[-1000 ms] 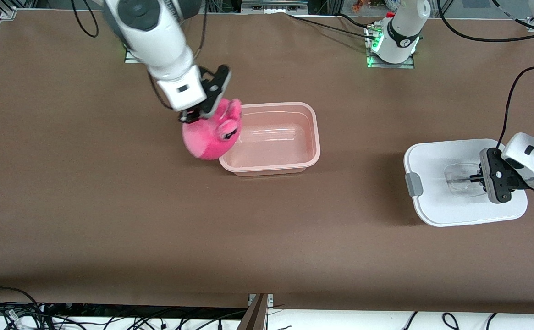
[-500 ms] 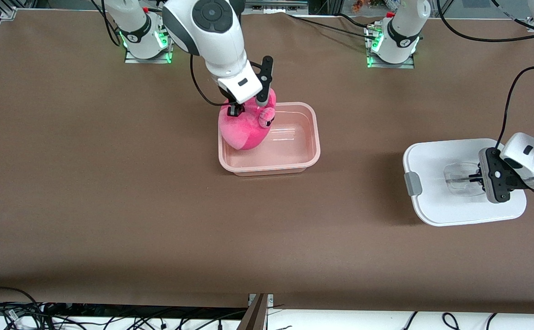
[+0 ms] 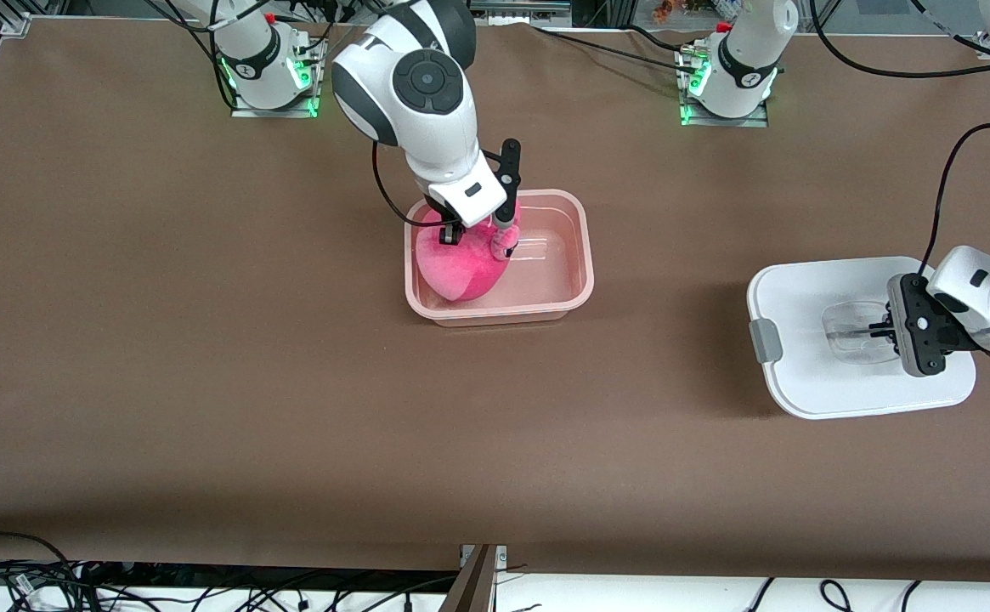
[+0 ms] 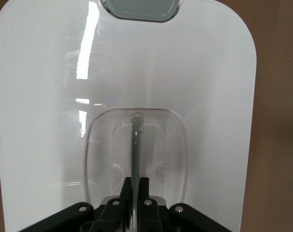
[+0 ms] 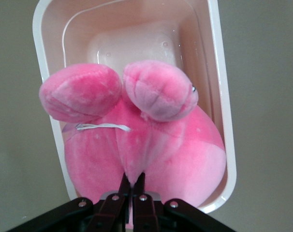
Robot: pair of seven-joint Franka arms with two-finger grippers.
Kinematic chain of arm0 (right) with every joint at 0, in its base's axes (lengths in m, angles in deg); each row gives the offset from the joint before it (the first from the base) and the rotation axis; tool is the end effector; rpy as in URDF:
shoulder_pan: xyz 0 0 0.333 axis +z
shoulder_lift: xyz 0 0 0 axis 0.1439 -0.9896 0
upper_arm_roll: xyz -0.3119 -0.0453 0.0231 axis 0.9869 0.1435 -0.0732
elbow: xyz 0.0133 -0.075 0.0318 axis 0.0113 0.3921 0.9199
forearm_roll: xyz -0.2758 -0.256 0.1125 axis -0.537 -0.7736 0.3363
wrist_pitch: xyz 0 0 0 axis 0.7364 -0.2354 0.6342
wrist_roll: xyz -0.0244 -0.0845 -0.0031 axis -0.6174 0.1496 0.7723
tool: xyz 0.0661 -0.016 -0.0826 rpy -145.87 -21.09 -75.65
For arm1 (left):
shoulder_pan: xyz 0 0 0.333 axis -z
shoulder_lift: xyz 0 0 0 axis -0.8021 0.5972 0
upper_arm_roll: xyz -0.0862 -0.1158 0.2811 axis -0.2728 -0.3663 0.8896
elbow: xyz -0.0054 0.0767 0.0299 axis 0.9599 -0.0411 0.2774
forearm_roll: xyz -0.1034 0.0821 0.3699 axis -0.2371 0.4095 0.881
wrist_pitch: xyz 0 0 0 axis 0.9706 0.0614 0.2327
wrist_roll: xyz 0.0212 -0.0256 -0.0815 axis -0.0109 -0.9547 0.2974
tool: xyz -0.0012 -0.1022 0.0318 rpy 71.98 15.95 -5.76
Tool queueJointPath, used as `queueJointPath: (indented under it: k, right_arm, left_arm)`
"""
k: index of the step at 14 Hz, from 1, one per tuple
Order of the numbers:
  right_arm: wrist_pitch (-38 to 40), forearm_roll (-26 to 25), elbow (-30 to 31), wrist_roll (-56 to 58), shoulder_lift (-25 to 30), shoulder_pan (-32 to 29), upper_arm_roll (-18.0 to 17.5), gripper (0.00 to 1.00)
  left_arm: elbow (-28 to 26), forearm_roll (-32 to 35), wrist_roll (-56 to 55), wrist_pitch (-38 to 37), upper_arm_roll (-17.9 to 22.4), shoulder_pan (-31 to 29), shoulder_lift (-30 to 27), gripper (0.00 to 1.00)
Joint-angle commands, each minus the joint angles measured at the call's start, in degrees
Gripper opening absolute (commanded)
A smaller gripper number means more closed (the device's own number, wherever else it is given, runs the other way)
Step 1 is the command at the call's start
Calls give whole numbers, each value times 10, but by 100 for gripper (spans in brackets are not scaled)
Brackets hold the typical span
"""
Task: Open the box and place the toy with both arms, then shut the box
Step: 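Release the plush in the tub and raise the right gripper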
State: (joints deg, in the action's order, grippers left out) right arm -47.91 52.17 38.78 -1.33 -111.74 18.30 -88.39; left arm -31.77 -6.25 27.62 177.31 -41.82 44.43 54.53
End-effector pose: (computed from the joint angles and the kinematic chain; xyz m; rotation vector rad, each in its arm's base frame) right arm 0.4892 0.4698 0.4112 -2.2964 -2.1036 0.0502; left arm 0.6753 0.0628 0.4370 2.2545 -1.9607 -0.1509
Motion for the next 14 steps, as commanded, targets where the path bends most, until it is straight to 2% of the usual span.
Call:
queueJointPath:
  k: [1,8,9,10,11,14]
  right_arm:
    - [3,-21,-21,-7,-31,12,4,0]
    - [-45,-26,-21,-48,-93,21,5,0]
    - [-58,-26,-21,-61,-100,26,5,21]
    - [-80,-36,-20,-64,-104,29,6,96]
    - [-100,-37,-21,-68,-109,37,6,100]
    - [-114,-39,-21,-122,-110,45,6,100]
  left_arm:
    - [7,5,11,-11,3,3,-5,0]
    - [7,5,14,-11,4,1,-5,0]
    - [7,5,14,-11,4,1,-5,0]
    - [7,5,14,-11,4,2,-5,0]
    - [7,5,13,-11,4,2,-5,0]
    - [7,5,12,-11,4,2,-5,0]
